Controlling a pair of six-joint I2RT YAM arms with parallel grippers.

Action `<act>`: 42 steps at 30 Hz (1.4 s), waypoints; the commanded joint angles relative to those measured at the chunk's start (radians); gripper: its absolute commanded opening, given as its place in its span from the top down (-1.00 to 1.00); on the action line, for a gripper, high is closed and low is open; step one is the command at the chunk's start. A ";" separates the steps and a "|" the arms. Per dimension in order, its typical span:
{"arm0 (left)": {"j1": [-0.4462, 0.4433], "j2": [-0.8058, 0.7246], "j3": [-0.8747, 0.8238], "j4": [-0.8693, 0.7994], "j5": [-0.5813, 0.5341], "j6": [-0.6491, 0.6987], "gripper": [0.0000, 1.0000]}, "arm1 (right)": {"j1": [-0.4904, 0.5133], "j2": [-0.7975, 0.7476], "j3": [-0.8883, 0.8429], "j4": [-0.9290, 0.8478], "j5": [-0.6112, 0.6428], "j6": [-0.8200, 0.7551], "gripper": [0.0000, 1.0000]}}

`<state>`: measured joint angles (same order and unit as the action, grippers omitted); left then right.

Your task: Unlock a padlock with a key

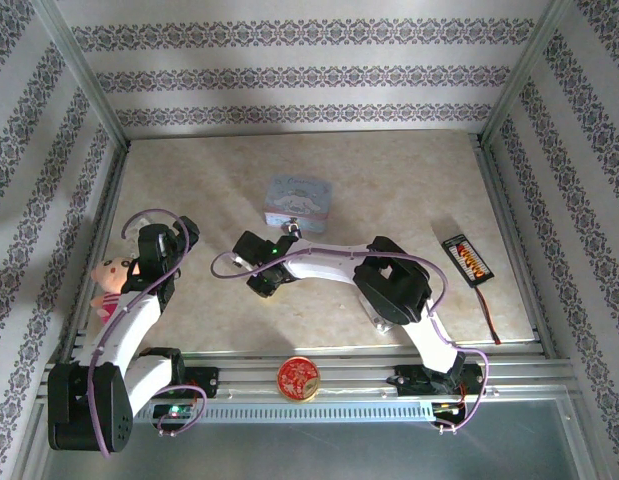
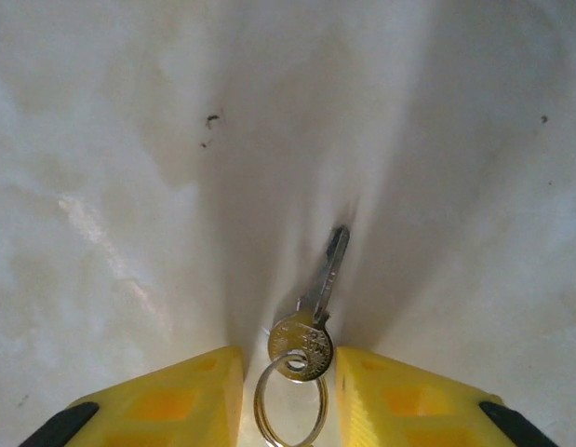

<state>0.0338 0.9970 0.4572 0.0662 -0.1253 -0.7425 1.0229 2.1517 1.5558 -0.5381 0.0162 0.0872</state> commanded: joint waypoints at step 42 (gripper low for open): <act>-0.243 0.173 0.100 0.332 0.801 -0.197 -0.53 | -0.270 -0.640 -0.529 0.599 -0.280 0.266 1.00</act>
<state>-0.1711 1.1423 0.5137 0.2218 0.5995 -0.8967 0.7658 1.5467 1.0698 -0.1059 -0.1741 0.2733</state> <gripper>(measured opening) 0.768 0.040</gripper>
